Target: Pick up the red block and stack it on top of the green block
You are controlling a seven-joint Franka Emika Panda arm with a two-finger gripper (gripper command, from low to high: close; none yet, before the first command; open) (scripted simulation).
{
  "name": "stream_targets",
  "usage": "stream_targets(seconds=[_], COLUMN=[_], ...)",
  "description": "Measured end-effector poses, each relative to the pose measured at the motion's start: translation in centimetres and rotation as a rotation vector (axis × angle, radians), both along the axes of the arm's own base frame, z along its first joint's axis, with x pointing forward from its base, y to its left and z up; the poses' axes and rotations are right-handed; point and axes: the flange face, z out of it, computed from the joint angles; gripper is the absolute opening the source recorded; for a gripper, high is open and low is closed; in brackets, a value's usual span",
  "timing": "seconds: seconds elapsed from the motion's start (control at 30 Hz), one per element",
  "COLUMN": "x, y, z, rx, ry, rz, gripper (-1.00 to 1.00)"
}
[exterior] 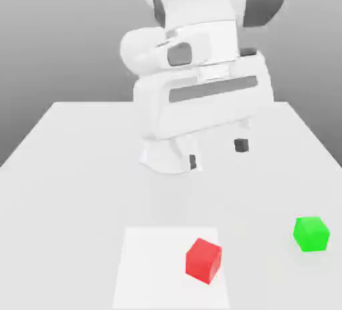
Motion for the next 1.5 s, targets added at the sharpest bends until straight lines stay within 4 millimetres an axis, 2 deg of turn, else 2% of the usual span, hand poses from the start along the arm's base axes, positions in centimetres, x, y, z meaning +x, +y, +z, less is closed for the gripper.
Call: stream_targets(seconds=[0.2, 0.43, 0.47, 0.7, 0.9, 0.93, 0.97, 1.1, 1.3, 1.33, 1.37, 1.5], x=[-3.2, -4.0, -4.1, -4.1, -4.1, -4.2, -4.4, -6.4, -12.0, -12.7, -12.8, -12.7], y=[1.0, 0.7, 0.7, 0.7, 0.7, 1.6, 3.5, 11.8, 22.8, 23.9, 24.2, 24.3], z=[-11.2, -19.1, -19.7, -19.7, -14.2, -13.6, -13.3, -12.0, -10.2, -10.3, -10.9, -15.2], rx=[-0.126, -0.156, -0.155, -0.155, -0.155, -0.156, -0.16, -0.181, -0.215, -0.219, -0.22, -0.222], ry=[0.149, 0.18, 0.181, 0.182, 0.182, 0.181, 0.177, 0.157, 0.122, 0.117, 0.116, 0.115], rz=[0.243, 0.293, 0.292, 0.292, 0.294, 0.323, 0.379, 0.639, 1.017, 1.059, 1.071, 1.078], gripper=[0.0, 0.0, -1.0, -1.0, -1.0, -1.0, -1.0, -1.0, -1.0, -1.0, -1.0, -1.0])
